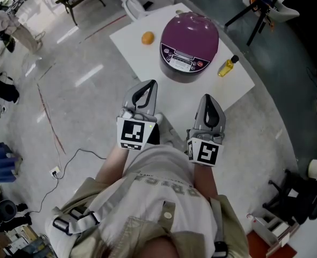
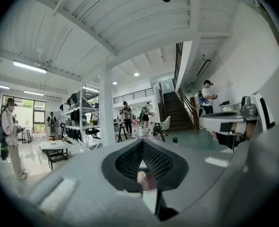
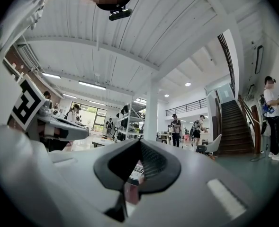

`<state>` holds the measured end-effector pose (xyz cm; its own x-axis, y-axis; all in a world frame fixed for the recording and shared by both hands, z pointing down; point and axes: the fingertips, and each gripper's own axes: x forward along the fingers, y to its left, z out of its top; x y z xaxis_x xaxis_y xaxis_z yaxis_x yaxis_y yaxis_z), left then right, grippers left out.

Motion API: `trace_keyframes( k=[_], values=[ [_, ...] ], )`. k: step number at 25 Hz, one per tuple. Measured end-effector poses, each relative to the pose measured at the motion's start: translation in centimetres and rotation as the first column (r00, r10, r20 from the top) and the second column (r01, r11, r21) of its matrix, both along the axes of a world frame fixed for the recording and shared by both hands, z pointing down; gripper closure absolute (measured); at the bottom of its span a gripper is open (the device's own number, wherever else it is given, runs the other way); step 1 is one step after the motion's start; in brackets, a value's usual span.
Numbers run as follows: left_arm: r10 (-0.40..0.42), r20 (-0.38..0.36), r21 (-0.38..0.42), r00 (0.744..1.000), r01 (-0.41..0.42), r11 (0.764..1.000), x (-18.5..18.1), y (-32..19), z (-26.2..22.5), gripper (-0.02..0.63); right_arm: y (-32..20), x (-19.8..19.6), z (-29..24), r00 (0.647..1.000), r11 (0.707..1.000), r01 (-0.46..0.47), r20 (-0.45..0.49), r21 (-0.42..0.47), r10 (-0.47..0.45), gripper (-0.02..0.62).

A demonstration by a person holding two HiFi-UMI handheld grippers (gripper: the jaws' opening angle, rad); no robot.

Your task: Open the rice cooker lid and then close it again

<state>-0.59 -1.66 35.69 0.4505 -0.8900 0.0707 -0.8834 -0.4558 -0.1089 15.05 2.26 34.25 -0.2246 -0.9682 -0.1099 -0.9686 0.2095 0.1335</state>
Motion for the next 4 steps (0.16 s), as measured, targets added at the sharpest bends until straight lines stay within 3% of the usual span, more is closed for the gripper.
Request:
trace_keyframes(
  k=[4],
  values=[
    [0.003,-0.056,-0.016,0.998,-0.004,1.000,-0.23,0.16,-0.18,0.597,0.19,-0.24,0.13,1.000,1.000,0.001,-0.003,-0.001,-0.001,0.595]
  ],
)
